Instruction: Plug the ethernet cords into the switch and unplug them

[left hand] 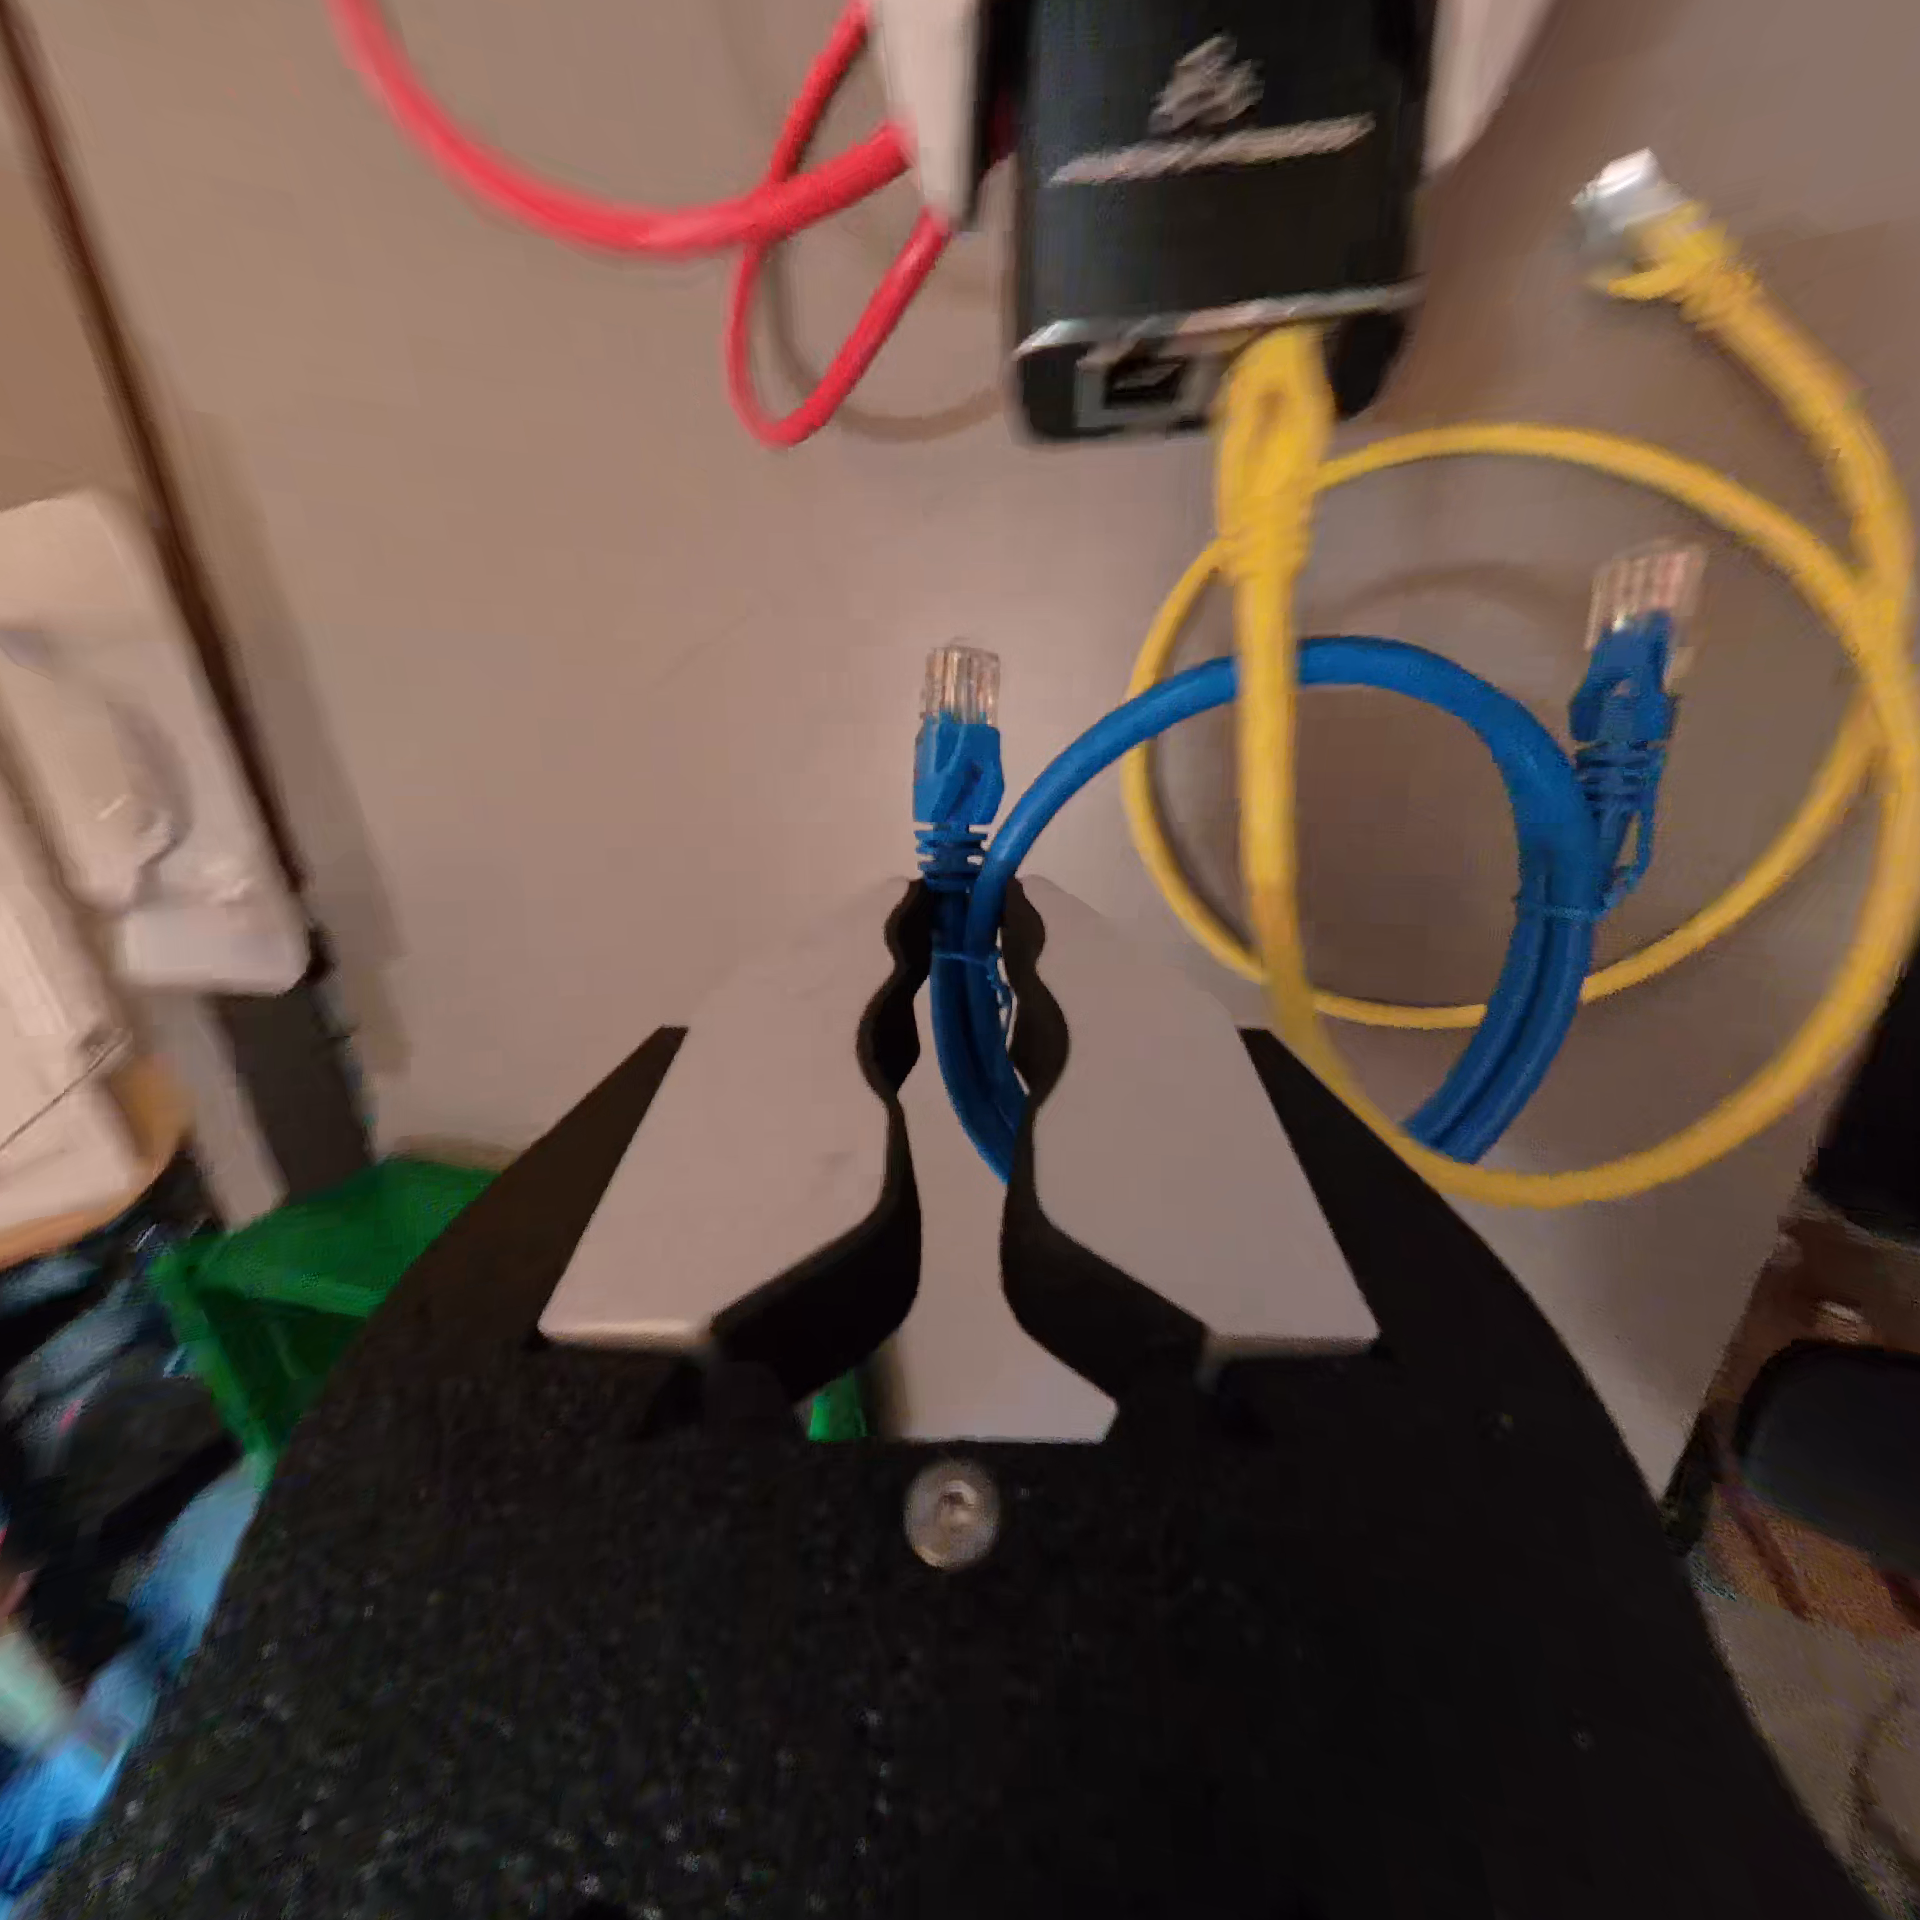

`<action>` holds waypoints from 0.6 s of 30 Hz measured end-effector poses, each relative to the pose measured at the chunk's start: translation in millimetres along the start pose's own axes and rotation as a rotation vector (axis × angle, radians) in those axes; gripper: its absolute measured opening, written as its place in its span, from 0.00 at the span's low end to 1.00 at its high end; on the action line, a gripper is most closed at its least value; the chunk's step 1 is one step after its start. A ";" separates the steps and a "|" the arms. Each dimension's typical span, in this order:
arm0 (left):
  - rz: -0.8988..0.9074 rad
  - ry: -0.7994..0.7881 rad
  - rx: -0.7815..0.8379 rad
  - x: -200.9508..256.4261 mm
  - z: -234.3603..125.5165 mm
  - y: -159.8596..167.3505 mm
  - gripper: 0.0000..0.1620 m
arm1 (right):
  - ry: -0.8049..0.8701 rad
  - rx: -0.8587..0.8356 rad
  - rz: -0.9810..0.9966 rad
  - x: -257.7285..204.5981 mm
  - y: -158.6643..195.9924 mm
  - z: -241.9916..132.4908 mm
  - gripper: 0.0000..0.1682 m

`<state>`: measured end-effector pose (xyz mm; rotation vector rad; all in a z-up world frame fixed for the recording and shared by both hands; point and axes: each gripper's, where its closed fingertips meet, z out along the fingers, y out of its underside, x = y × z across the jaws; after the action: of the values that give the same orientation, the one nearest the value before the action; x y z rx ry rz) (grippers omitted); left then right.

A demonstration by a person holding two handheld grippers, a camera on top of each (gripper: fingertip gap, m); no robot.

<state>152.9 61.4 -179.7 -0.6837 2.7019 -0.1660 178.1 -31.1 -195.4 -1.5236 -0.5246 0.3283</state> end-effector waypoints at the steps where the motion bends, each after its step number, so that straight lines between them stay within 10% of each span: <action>1: -0.022 -0.076 -0.045 -14.0 -6.0 10.3 0.07 | 0.002 0.004 0.006 0.2 -0.9 -0.9 0.38; 4: -0.061 -0.420 -0.362 -71.1 -51.3 69.3 0.08 | 0.011 0.006 0.004 0.9 -1.4 -2.4 0.38; 7: -0.154 -0.452 -0.303 -81.0 -89.6 77.7 0.07 | 0.019 -0.006 0.003 1.9 1.3 -0.7 0.38; 12: -0.181 0.019 -0.002 -3.3 -90.2 9.6 0.07 | 0.029 -0.004 0.019 3.1 0.5 -2.5 0.38; 18: -0.151 0.188 -0.139 36.5 -32.1 -11.6 0.07 | 0.039 -0.023 0.006 1.1 1.8 -1.2 0.38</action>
<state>116.4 34.6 -158.6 -0.9585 2.8604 -0.0841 179.9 -31.5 -197.0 -1.5511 -0.4939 0.2976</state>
